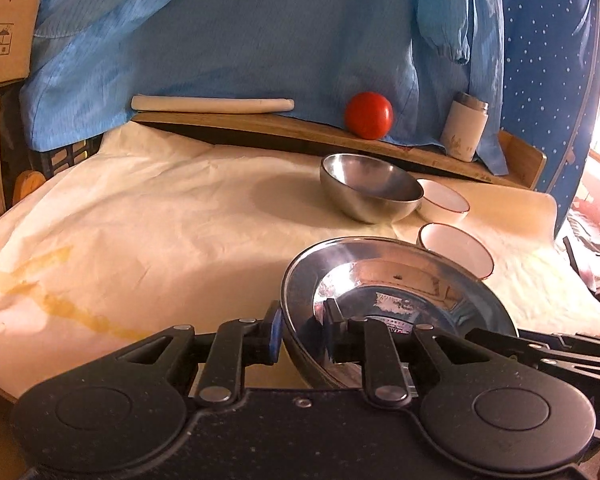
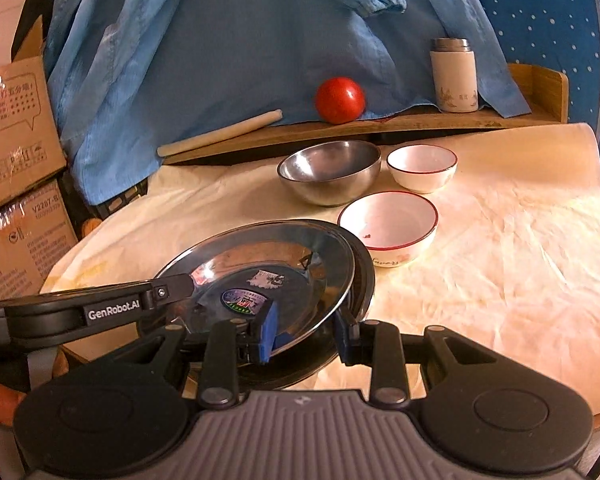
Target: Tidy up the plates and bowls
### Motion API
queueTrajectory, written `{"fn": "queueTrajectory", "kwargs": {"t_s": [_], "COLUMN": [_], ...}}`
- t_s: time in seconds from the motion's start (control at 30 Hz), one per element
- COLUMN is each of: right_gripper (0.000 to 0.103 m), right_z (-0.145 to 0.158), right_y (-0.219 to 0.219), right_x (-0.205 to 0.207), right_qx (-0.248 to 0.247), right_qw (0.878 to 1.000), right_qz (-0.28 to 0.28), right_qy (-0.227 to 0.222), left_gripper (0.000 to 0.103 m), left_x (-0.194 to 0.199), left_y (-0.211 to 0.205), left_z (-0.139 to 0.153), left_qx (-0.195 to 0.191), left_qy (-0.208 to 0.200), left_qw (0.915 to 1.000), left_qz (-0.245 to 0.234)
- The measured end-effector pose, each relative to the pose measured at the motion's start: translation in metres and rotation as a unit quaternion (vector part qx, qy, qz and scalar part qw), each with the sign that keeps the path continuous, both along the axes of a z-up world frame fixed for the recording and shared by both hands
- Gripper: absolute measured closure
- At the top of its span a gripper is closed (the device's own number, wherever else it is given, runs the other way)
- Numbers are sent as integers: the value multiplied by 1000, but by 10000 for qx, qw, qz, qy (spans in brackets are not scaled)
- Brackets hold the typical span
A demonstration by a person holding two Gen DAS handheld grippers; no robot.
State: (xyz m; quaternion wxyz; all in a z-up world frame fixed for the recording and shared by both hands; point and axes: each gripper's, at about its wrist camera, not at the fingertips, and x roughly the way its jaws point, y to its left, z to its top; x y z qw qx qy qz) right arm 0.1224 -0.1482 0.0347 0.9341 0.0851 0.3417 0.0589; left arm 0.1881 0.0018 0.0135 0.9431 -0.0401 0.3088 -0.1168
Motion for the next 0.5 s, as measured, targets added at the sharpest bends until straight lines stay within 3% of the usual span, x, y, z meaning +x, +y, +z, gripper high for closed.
{"fn": "queueTrajectory", "kwargs": {"t_s": [0.5], "right_gripper": [68], "right_z": [2], "right_y": [10], "right_x": [3], "right_qx": [-338], "right_qw": [9994], "right_qz": [31], "right_qy": [-2], "left_gripper": [77], "left_x": [4], "left_y": [-2], "left_z": [-10], "left_qx": [41], "left_qy": [69], "left_qw": [10000], "left_qz": [46]}}
